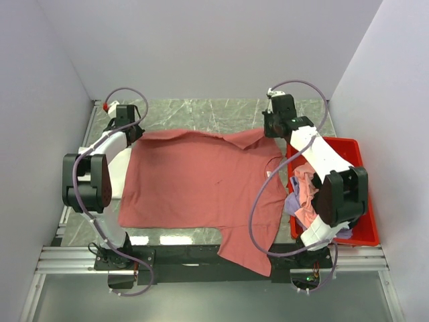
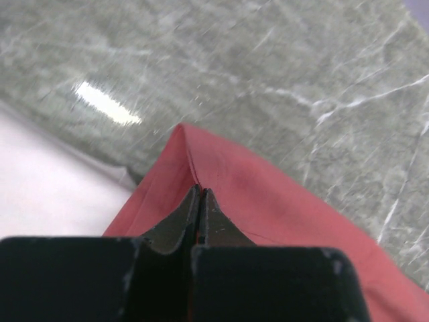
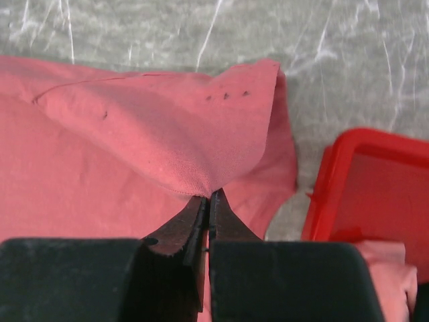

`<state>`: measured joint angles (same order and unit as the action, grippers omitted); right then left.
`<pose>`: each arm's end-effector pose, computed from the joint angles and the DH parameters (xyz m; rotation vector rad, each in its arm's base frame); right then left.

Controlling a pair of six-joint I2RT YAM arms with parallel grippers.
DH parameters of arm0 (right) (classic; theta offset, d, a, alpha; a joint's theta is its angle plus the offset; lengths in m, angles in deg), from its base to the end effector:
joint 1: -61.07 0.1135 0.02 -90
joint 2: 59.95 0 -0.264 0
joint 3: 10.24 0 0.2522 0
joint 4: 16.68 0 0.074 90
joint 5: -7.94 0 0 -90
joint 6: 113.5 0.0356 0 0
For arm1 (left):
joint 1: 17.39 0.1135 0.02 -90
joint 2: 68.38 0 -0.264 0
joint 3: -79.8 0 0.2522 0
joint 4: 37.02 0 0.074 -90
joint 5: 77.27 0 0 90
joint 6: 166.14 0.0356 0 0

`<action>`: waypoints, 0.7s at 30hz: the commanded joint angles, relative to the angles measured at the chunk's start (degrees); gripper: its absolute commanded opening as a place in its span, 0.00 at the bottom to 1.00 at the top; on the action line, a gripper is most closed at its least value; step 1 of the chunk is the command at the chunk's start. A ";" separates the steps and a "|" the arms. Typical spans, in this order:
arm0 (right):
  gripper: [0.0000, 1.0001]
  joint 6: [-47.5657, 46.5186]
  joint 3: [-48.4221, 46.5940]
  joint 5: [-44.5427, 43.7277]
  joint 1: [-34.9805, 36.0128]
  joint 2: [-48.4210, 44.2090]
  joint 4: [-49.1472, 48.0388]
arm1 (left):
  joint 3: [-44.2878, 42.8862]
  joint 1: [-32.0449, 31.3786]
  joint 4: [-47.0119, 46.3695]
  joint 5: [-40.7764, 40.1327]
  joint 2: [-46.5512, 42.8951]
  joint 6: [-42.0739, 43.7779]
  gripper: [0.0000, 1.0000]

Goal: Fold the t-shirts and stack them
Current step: Fold the tshirt

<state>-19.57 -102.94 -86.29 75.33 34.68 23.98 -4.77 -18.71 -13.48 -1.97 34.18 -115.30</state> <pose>0.3631 0.0896 0.2940 -0.1708 2.3065 0.0762 0.3986 -0.0001 0.2214 -0.8586 2.0994 -0.0786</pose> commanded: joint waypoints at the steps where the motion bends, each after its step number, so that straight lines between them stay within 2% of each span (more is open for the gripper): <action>1: 0.00 1.70 1.68 -1.31 0.24 -5.06 0.87 | 1.90 -0.17 1.73 -1.82 -3.86 -1.80 0.00; 16: 0.00 6.71 9.59 0.71 1.38 -14.64 6.85 | 7.16 -0.17 6.04 -4.02 -10.80 -3.91 0.00; 21: 0.00 11.10 13.01 -2.71 3.58 -16.31 10.02 | 8.05 -0.17 6.30 -3.41 -11.42 -3.47 0.00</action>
<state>-11.97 -91.62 -86.49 77.58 21.26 31.48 2.79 -18.71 -7.42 -4.70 24.98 -118.01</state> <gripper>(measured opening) 0.020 0.016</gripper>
